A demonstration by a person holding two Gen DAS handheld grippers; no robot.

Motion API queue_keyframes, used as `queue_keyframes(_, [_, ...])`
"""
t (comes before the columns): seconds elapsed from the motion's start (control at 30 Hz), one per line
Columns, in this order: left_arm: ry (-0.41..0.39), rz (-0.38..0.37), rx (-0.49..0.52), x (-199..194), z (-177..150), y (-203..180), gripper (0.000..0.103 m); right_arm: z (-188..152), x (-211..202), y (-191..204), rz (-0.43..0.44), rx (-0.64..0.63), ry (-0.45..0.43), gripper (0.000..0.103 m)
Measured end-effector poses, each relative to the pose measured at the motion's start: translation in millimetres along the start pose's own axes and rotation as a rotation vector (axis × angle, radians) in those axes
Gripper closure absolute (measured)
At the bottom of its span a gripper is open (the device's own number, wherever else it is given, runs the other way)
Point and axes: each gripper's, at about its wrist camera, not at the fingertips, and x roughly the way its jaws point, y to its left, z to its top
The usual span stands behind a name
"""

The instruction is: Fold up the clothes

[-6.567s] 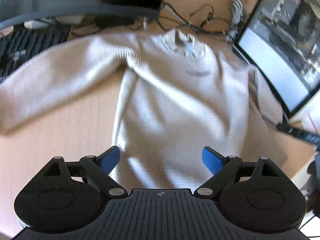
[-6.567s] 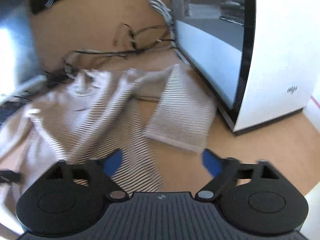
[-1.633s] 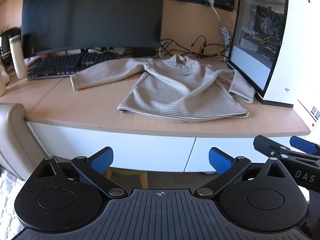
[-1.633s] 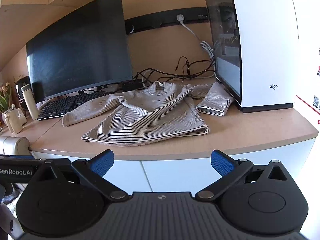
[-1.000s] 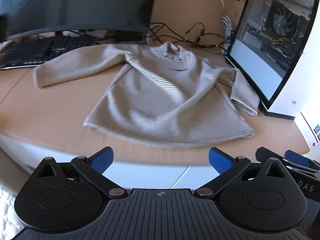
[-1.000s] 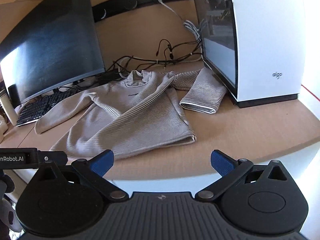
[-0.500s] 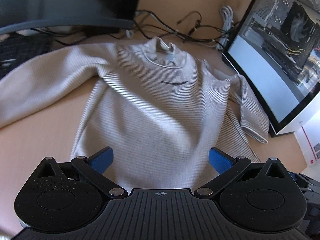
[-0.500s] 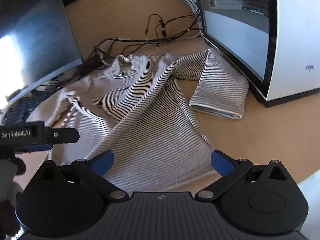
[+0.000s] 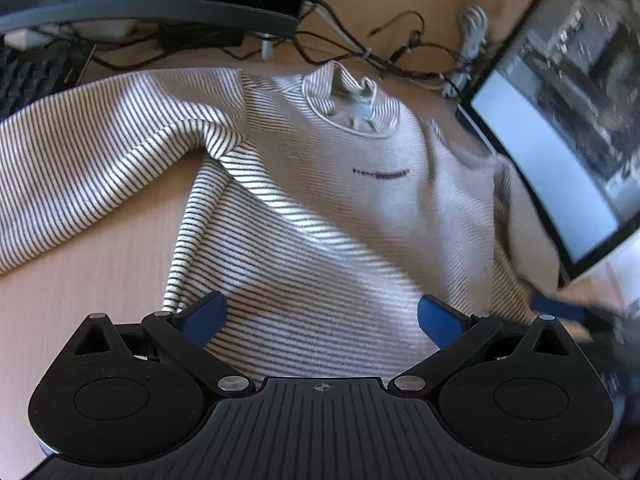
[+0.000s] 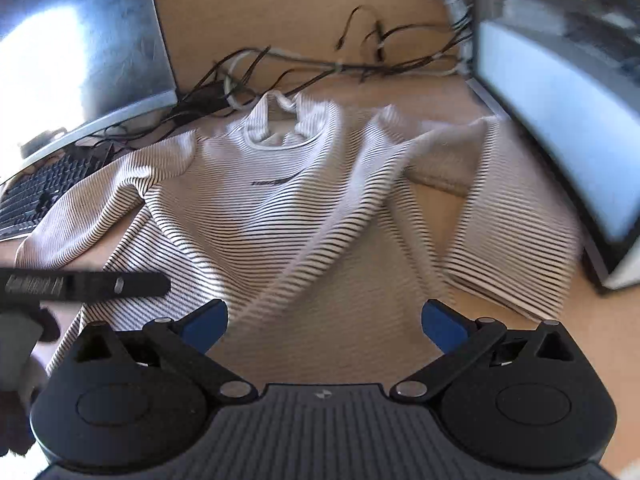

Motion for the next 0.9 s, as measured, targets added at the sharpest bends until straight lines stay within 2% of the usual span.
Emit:
queue_keyframes(0.1, [-0.025,0.054,0.035,-2,-10,-5,0.000,3,12,-2,0.044,-0.025,0.009,0.000])
queue_keyframes(0.17, [-0.033,0.085,0.023,-6,-17,-6,0.000,5,13,-1,0.068,-0.049,0.028,0.000])
queue_keyframes(0.3, [-0.038,0.114,0.042,-17,-33,-6,0.000,-1,15,7,0.055,-0.151,0.036,0.000])
queue_keyframes(0.43, [-0.018,0.157,0.025,-30,-45,-8,0.000,-15,5,17,0.094,-0.232,0.054,0.000])
queue_keyframes(0.57, [0.031,0.109,0.000,-48,-55,-3,0.000,-39,-14,12,0.082,-0.306,0.060,0.000])
queue_keyframes(0.73, [0.053,0.073,0.031,-50,-54,3,0.000,-46,-31,-2,0.073,-0.192,0.061,0.001])
queue_keyframes(0.77, [0.053,0.067,0.027,-50,-54,4,0.000,-45,-38,-6,0.070,-0.162,0.054,0.005])
queue_keyframes(0.8, [0.051,0.057,0.017,-51,-53,6,0.000,-45,-48,-10,0.060,-0.131,0.032,0.015])
queue_keyframes(0.83, [0.046,0.041,-0.004,-52,-52,8,0.000,-43,-60,-18,0.025,-0.120,-0.002,0.019])
queue_keyframes(0.87, [0.040,0.023,-0.029,-55,-50,10,0.000,-43,-71,-23,-0.036,-0.144,-0.039,0.019])
queue_keyframes(0.9, [0.036,-0.003,-0.051,-58,-46,10,0.000,-44,-80,-27,-0.127,-0.208,-0.074,0.020])
